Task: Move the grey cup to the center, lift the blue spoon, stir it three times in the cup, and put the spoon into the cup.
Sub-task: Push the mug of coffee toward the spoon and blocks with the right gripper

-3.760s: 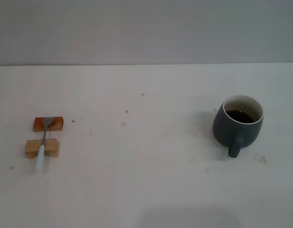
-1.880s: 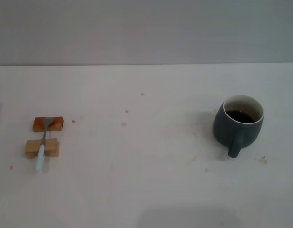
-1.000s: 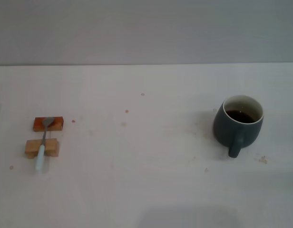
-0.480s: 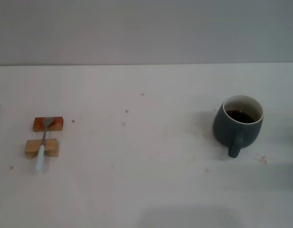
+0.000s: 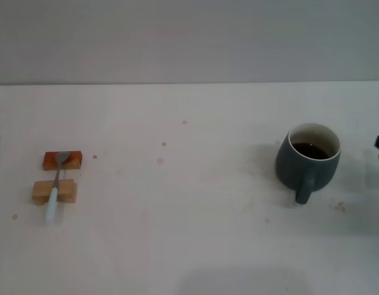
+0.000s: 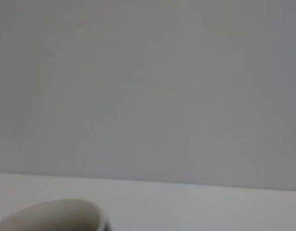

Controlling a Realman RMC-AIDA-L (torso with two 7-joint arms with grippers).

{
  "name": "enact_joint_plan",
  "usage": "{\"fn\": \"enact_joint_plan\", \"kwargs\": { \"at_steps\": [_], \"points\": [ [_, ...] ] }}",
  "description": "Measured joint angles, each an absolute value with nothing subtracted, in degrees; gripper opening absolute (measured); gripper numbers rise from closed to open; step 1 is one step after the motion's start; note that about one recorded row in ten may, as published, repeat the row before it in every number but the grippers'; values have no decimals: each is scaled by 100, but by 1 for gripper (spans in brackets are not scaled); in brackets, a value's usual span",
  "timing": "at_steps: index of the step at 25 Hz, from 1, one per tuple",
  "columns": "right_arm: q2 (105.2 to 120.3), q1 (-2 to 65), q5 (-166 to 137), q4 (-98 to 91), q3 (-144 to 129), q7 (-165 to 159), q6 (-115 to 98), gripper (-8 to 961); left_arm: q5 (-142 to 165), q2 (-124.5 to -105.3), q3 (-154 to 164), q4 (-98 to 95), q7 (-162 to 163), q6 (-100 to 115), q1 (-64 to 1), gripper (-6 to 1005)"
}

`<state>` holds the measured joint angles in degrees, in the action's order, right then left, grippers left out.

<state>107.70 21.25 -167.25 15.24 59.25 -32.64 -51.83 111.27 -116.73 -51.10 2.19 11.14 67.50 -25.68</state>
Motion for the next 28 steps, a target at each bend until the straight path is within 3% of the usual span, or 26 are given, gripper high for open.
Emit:
{"fn": "enact_joint_plan", "kwargs": {
  "at_steps": [15, 28],
  "points": [
    [10605, 2571, -16725, 1383, 4660, -3907, -5229, -1, 11127, -11733, -5241, 298, 1125, 6876, -2484, 787],
    [10601, 2936, -16725, 1252, 3997, -4180, -5165, -1, 11127, -11742, -5238, 305, 1125, 6891, -2477, 786]
  ]
}}
